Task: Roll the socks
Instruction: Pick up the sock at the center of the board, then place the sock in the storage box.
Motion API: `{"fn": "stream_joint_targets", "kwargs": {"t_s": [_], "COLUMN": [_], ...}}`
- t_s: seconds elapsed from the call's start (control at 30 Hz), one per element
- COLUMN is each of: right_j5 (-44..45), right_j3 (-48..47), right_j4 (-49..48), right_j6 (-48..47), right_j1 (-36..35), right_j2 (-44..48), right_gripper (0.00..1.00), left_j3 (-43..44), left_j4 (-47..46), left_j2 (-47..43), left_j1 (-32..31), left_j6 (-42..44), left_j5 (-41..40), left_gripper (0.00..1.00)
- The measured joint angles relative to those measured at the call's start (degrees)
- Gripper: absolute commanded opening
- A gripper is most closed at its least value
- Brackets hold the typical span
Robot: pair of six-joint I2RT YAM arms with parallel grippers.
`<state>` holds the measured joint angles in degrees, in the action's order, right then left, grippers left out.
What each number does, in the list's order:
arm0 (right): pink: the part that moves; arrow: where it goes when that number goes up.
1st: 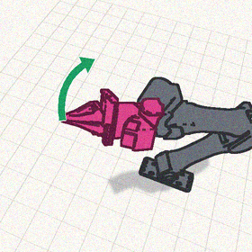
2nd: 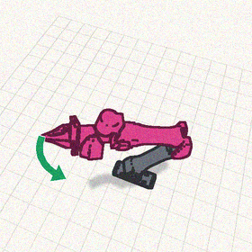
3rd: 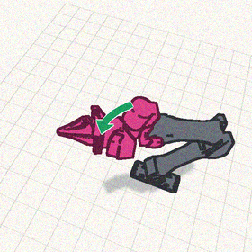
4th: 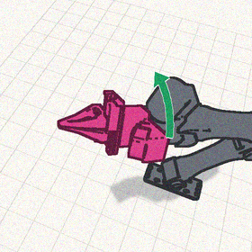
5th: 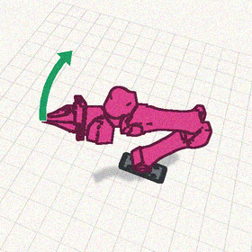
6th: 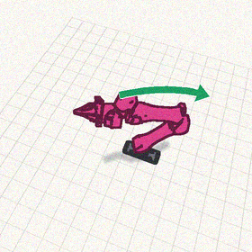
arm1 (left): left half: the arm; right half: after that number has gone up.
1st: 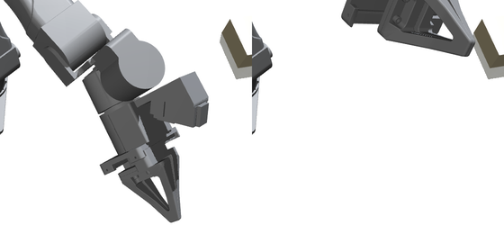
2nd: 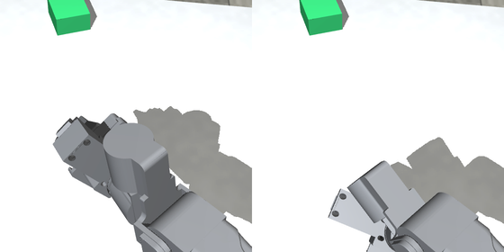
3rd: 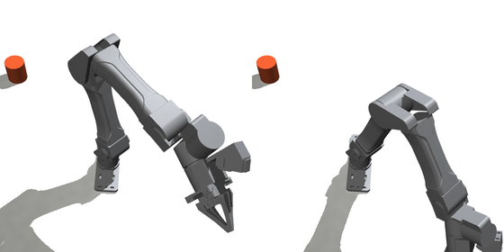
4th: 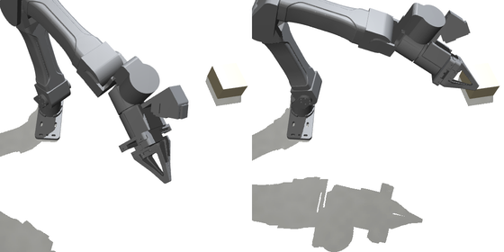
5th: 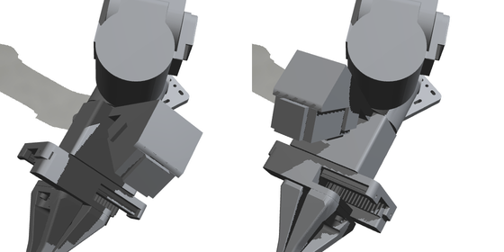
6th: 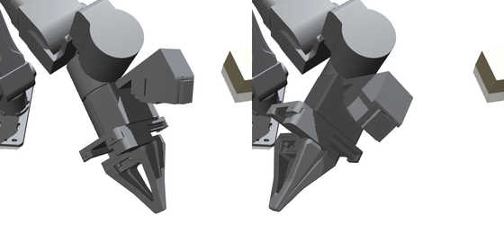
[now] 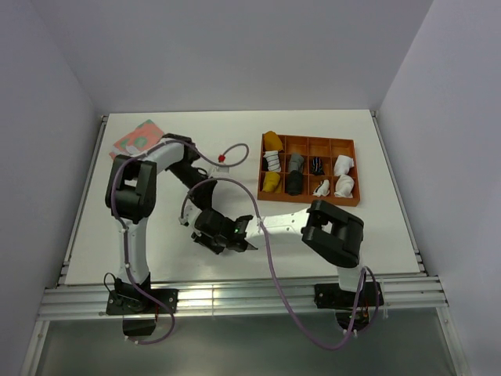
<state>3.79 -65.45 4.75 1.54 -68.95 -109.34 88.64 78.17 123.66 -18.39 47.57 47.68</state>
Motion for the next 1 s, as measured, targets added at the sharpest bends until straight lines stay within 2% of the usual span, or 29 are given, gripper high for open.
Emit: {"fn": "stream_joint_targets", "kwargs": {"t_s": [0.2, 0.43, 0.67, 1.0], "right_j5": [-2.1, -5.0, -5.3, -3.9], "right_j3": [1.3, 4.6, 5.6, 4.7], "right_j4": [-1.5, -2.2, 0.9, 4.9], "right_j6": [3.0, 8.1, 12.2, 15.5], "right_j1": [1.4, 5.3, 11.2, 18.3], "right_j2": [0.7, 3.7, 7.8, 16.7], "right_gripper": [0.0, 0.0, 0.0, 0.0], "left_j3": [4.5, 3.7, -1.9, -6.2], "left_j4": [-3.1, -10.0, -15.3, -19.1], "left_j2": [-2.8, -9.6, -20.2, -22.8], "left_j1": [9.0, 18.9, 21.7, 22.3], "left_j6": [-5.5, -12.9, -16.1, -17.4], "left_j5": [5.2, 7.0, 7.1, 7.2], "left_gripper": [0.29, 0.27, 0.27, 0.26]}}
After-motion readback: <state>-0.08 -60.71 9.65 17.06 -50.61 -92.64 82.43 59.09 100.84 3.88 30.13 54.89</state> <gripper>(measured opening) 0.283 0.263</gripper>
